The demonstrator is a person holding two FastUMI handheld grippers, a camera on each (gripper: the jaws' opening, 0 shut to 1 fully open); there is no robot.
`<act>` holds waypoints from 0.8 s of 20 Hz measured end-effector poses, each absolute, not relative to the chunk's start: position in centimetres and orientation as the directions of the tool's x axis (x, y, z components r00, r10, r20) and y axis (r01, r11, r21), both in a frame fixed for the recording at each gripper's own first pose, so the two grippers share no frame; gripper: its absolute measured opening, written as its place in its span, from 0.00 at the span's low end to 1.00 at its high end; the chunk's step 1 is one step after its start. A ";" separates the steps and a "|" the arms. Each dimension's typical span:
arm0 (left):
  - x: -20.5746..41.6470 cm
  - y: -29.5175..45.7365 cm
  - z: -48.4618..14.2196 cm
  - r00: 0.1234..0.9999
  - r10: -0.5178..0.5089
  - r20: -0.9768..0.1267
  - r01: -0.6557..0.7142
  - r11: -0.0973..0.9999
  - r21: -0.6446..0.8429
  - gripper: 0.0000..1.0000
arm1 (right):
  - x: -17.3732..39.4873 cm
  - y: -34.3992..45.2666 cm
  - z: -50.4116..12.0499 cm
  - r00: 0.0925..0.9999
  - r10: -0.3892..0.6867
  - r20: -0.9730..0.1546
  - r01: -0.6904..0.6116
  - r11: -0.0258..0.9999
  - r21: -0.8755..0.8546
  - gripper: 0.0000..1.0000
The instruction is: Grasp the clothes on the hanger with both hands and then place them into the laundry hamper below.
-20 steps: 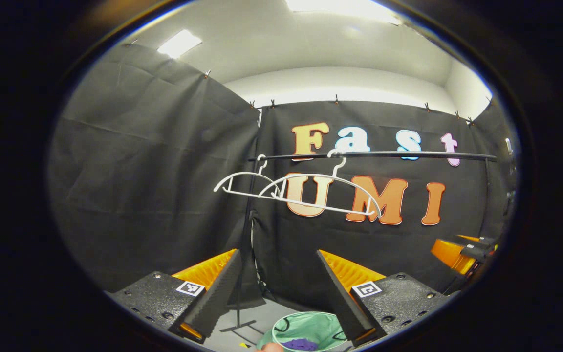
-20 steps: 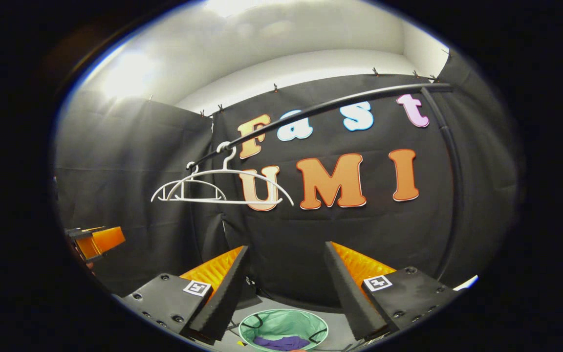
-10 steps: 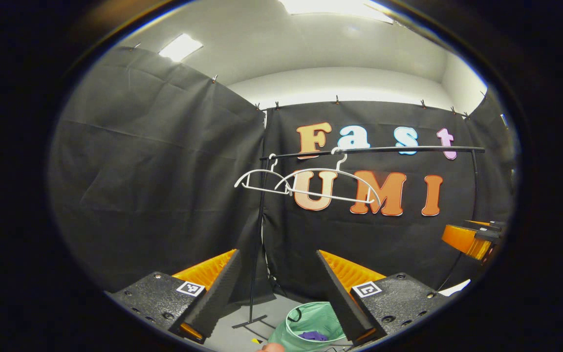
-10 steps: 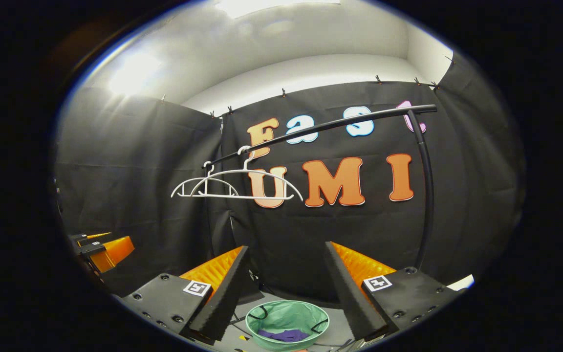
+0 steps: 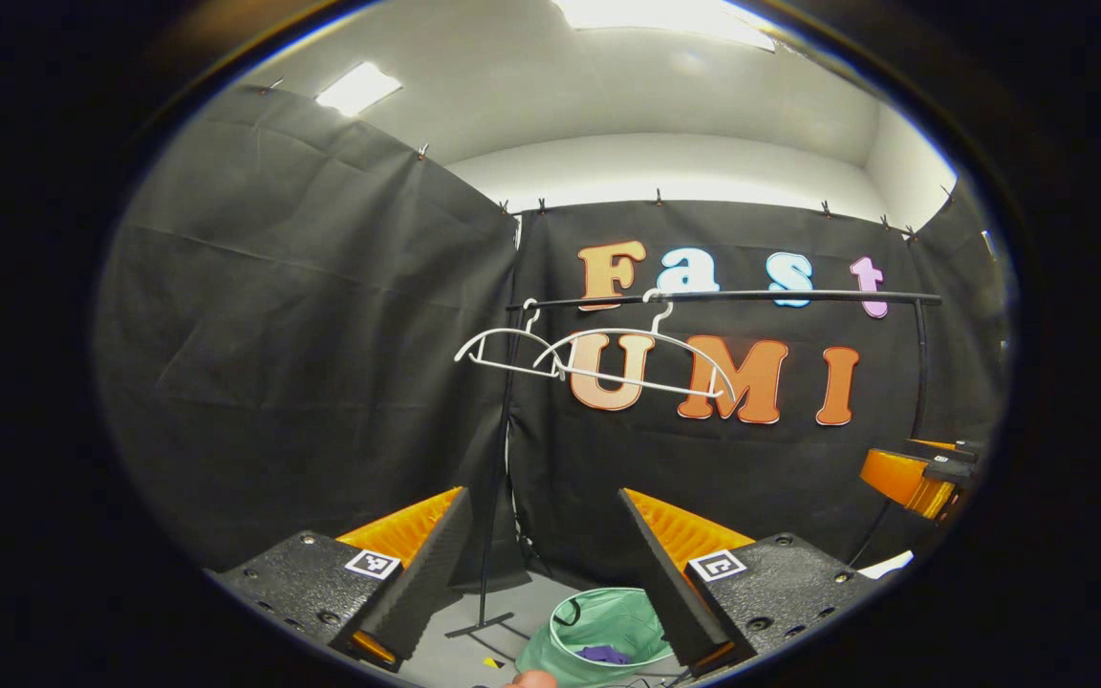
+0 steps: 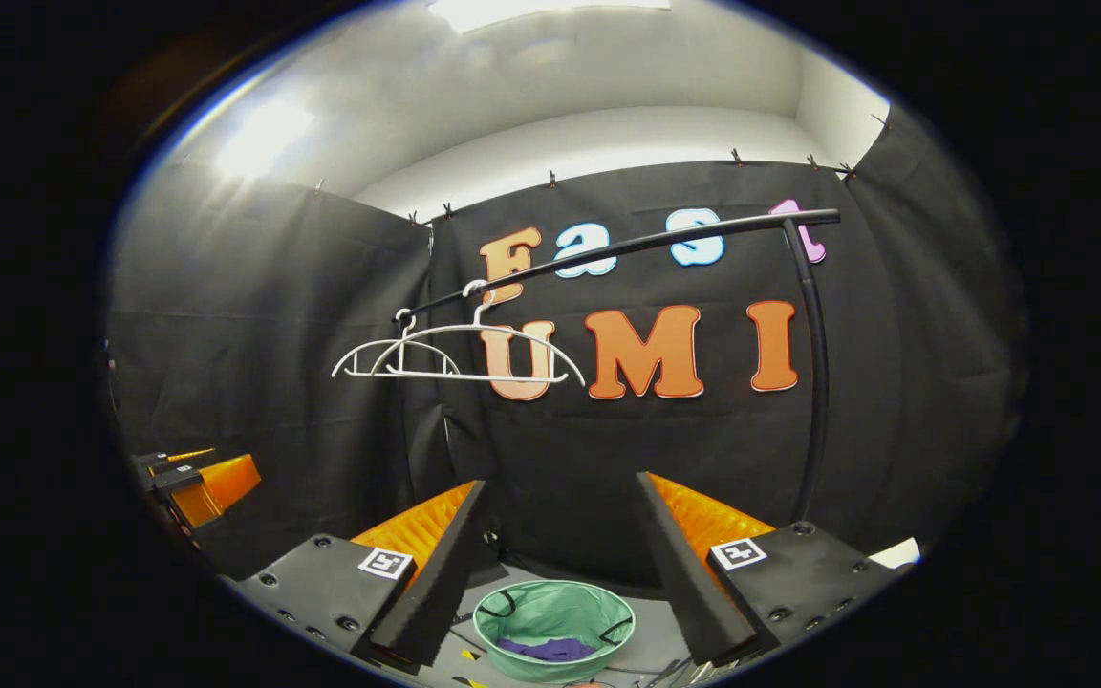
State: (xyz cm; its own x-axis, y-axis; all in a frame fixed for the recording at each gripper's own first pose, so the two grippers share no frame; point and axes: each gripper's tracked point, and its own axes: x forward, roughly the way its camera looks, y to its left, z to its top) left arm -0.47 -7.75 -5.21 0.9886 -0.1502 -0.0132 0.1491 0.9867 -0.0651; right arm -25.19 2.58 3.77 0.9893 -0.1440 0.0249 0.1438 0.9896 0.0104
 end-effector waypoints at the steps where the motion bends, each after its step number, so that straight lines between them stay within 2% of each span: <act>1: -0.4 -7.7 -5.3 0.989 -0.149 -0.017 0.147 0.987 -0.065 0.90 | -25.3 2.6 3.7 0.990 -0.142 0.024 0.142 0.990 0.013 0.98; 3: -0.4 -7.8 -5.5 0.989 -0.145 -0.027 0.143 0.987 -0.069 0.90 | -25.4 2.6 3.7 0.990 -0.140 0.024 0.139 0.990 0.012 0.98; 4: -0.4 -7.9 -5.4 0.989 -0.148 -0.027 0.145 0.987 -0.073 0.91 | -25.4 2.4 3.6 0.990 -0.140 0.022 0.140 0.990 0.009 0.89; 5: -0.5 -8.0 -5.4 0.988 -0.152 -0.026 0.150 0.986 -0.075 0.91 | -25.3 2.2 3.6 0.990 -0.142 0.021 0.142 0.990 0.006 0.89; 6: -0.4 -8.0 -5.4 0.988 -0.152 -0.025 0.150 0.986 -0.074 0.91 | -25.2 2.1 3.5 0.989 -0.144 0.018 0.144 0.990 0.005 0.98; 7: -0.4 -7.9 -5.3 0.988 -0.151 -0.024 0.148 0.986 -0.072 0.90 | -25.2 2.0 3.4 0.989 -0.144 0.016 0.144 0.990 0.006 1.00; 16: -0.3 -8.1 -5.4 0.986 -0.164 -0.020 0.162 0.984 -0.071 0.91 | -25.7 1.7 3.4 0.989 -0.144 0.014 0.144 0.990 0.004 0.98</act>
